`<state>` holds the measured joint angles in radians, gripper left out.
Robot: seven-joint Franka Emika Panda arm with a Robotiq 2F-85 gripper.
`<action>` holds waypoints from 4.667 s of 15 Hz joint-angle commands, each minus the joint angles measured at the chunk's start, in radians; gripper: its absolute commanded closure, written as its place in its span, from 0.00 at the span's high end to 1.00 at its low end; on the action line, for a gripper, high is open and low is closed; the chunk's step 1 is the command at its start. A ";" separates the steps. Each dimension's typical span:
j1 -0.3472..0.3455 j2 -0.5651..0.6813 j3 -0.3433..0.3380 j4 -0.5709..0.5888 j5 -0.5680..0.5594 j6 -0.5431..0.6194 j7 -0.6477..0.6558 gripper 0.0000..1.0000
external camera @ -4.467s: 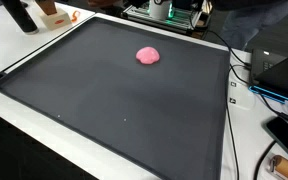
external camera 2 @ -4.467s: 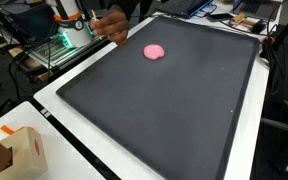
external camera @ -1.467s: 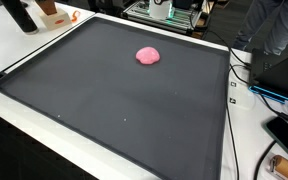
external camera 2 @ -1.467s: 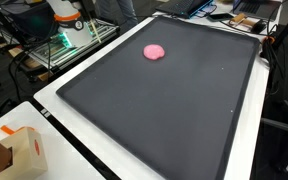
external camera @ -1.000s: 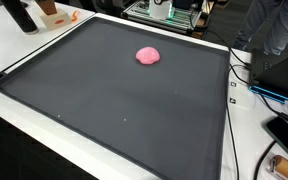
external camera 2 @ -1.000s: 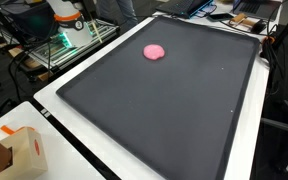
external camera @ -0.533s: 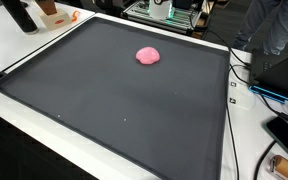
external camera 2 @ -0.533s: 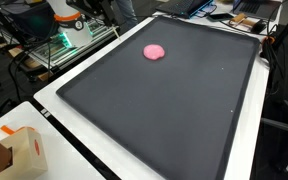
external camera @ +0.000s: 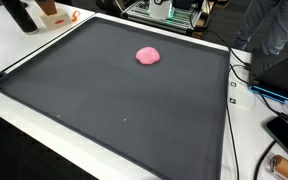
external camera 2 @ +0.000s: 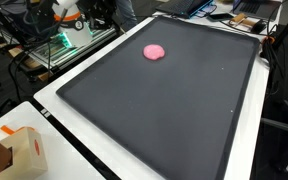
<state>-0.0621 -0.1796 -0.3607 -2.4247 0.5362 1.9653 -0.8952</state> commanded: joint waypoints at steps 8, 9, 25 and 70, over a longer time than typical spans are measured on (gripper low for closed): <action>-0.069 0.242 0.112 0.001 0.193 -0.023 -0.204 0.03; -0.074 0.256 0.122 0.002 0.206 -0.016 -0.212 0.03; -0.076 0.334 0.229 0.051 0.238 0.161 -0.161 0.03; 0.163 0.193 0.471 0.053 -0.531 0.466 0.595 0.13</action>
<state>0.0994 0.0137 0.1113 -2.3730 0.0053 2.4335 -0.3006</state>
